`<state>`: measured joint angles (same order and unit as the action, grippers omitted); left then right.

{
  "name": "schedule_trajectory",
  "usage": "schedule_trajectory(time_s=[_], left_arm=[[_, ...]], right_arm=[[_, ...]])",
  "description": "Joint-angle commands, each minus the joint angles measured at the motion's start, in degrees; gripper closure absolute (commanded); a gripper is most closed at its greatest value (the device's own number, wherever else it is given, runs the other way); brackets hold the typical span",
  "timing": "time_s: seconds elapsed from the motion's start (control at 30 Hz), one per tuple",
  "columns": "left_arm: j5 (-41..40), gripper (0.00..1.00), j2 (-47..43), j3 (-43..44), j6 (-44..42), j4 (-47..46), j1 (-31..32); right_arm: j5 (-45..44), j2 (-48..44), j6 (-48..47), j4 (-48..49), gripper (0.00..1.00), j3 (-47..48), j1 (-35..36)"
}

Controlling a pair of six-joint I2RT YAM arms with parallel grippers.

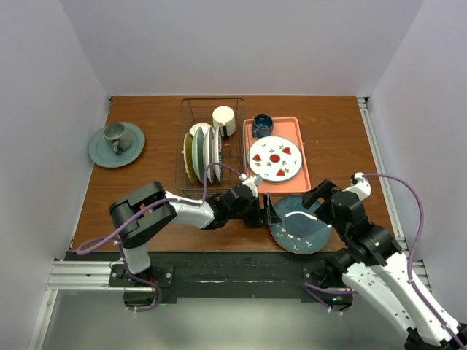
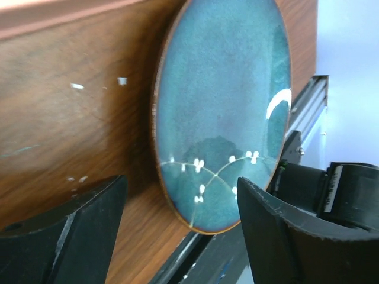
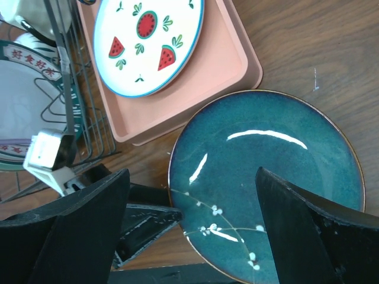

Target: Load the mixed dishes into the dish rack

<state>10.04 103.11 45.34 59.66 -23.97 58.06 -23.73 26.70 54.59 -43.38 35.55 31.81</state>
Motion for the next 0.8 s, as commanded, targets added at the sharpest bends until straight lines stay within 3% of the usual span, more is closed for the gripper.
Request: schedule_trajectory(time_s=[0.0,0.27,0.4,0.5,0.6,0.63,0.7,0.73,0.77], left_arm=[[-0.46,0.22,2.8,-2.1,6.34,-4.42,0.03],[-5.73,0.28,3.68,0.88,7.58,-0.83,1.79],[-6.7,0.38,5.34,3.43,8.72,1.81,2.05],[-6.7,0.52,6.49,4.84,8.9,3.49,2.14],[-6.7,0.71,7.02,5.81,8.72,4.63,2.23],[-7.14,0.81,6.93,5.9,8.46,5.33,2.32],[-8.19,0.88,6.4,6.69,8.02,6.64,2.49],[-9.68,0.99,6.05,6.78,7.5,8.22,2.93],[-9.95,1.0,5.35,7.3,7.14,9.02,3.11]], right_arm=[[-0.18,-1.82,1.92,-1.71,0.09,0.31,-0.08],[-0.53,-3.32,2.54,-3.03,0.1,0.92,-0.08],[-0.88,-3.76,2.72,-3.38,0.1,1.36,0.0],[-1.06,-3.76,2.63,-3.65,0.1,1.71,-0.08],[-1.15,-3.76,2.72,-3.65,0.1,1.8,0.0],[-1.23,-3.67,2.72,-3.73,0.1,1.8,0.0],[-1.23,-3.76,2.72,-3.91,0.1,1.89,-0.08],[-1.24,-3.76,2.63,-3.91,0.1,1.89,0.0],[-1.32,-3.85,2.63,-3.91,0.1,1.89,-0.08]])
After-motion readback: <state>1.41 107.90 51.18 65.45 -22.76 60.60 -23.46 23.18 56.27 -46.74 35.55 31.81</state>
